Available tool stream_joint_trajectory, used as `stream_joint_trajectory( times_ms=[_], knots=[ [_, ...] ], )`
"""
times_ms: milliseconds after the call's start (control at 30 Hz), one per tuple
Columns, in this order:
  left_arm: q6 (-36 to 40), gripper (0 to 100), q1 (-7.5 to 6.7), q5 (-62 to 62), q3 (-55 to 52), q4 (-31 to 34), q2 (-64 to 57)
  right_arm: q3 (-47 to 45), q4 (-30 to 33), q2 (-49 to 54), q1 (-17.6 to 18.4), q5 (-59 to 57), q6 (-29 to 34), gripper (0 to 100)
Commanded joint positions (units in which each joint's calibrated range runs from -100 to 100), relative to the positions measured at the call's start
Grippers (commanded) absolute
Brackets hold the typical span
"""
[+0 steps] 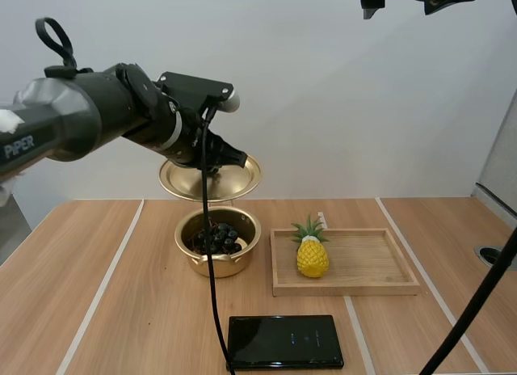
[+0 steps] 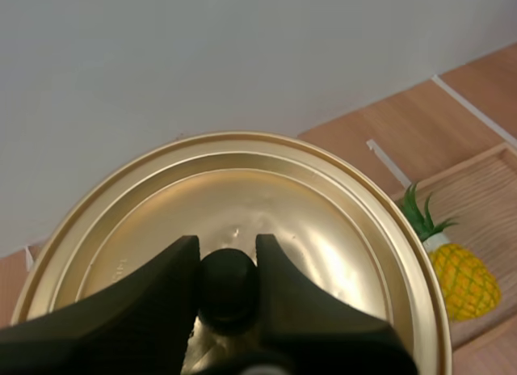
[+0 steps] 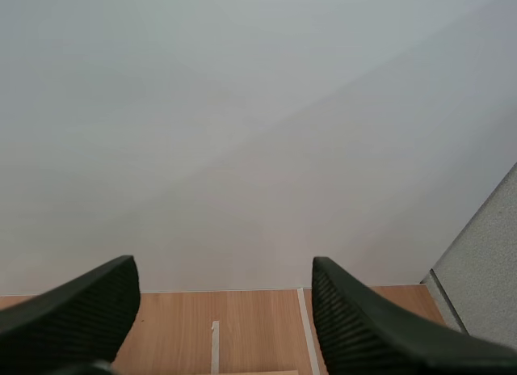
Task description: Open the pot, put the grape inside, and close it
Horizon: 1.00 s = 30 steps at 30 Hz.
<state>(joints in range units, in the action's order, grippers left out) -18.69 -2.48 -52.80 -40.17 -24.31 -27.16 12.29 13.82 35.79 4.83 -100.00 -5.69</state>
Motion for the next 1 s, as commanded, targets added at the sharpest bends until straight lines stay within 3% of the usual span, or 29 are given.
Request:
stream_joint_trajectory(
  times_ms=[0,967],
  knots=[
    [-1.24,0,-0.06,5.91,-2.06,-1.73,1.40,0.78,0.21,0.77,-0.25,0.00,-0.30,100],
    [-5.46,0,-0.06,12.07,-3.92,-5.96,16.27,0.92,0.08,1.70,-0.25,0.00,-0.84,100]
  ],
)
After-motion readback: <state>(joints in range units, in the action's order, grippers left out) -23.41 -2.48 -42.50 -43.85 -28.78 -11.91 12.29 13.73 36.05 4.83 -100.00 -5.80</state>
